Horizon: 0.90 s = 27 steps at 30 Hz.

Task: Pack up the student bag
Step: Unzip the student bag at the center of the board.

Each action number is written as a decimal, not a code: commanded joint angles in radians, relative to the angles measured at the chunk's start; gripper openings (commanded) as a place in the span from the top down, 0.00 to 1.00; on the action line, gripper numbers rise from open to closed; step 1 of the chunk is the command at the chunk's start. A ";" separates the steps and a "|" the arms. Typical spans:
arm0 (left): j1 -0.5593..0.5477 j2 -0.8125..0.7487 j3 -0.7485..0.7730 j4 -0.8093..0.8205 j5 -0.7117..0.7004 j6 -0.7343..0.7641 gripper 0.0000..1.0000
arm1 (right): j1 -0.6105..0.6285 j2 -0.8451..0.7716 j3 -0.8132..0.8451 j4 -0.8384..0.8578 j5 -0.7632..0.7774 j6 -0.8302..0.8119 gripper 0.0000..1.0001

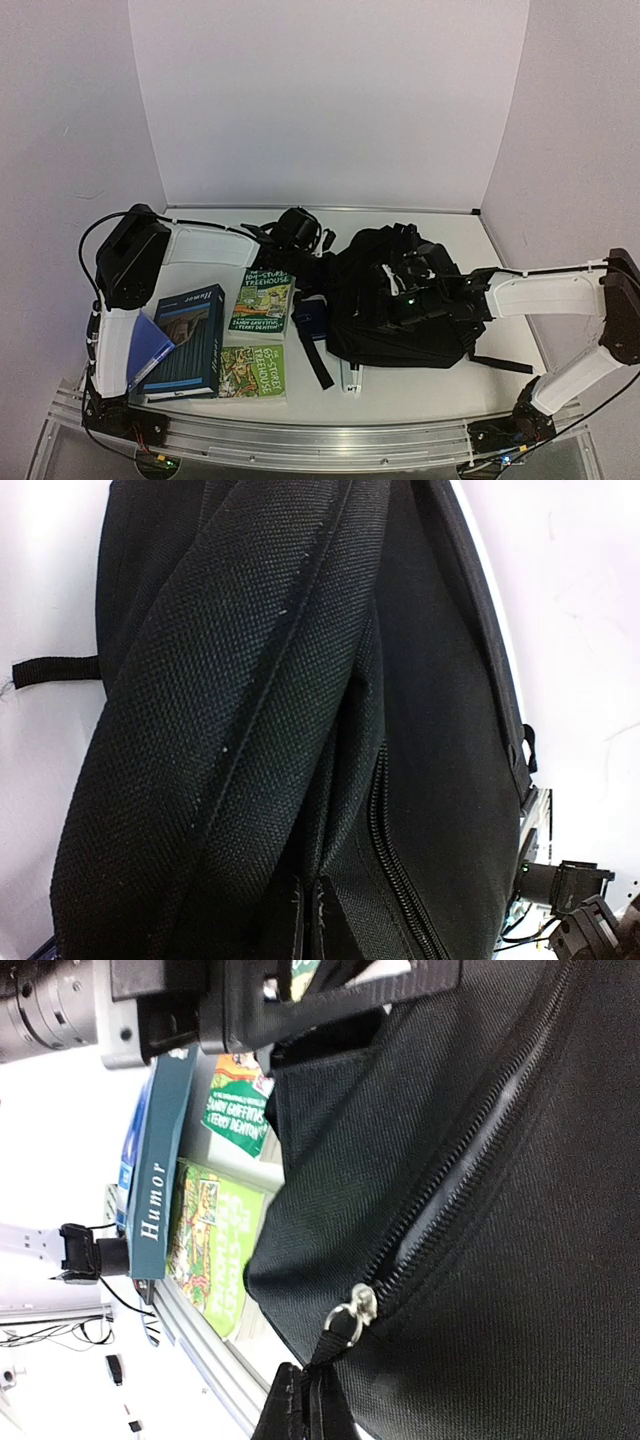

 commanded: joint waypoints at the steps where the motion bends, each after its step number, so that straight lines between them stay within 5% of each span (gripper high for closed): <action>1: 0.030 -0.051 -0.032 0.034 -0.057 -0.013 1.00 | 0.040 -0.053 0.000 -0.068 -0.012 0.009 1.00; 4: 0.029 -0.056 -0.058 0.056 -0.029 -0.013 1.00 | 0.043 -0.070 -0.001 -0.108 0.036 0.016 0.98; 9: 0.027 -0.066 -0.107 0.096 0.019 -0.024 1.00 | 0.043 -0.096 0.101 -0.211 0.237 0.034 0.50; 14: 0.025 -0.104 -0.162 0.125 -0.001 -0.027 1.00 | 0.045 -0.056 0.266 -0.386 0.539 0.047 0.28; 19: 0.022 -0.112 -0.197 0.181 0.033 -0.043 1.00 | 0.063 0.098 0.406 -0.565 0.756 0.056 0.21; 27: 0.010 -0.119 -0.225 0.208 0.052 -0.050 1.00 | 0.102 0.292 0.491 -0.591 0.776 0.055 0.16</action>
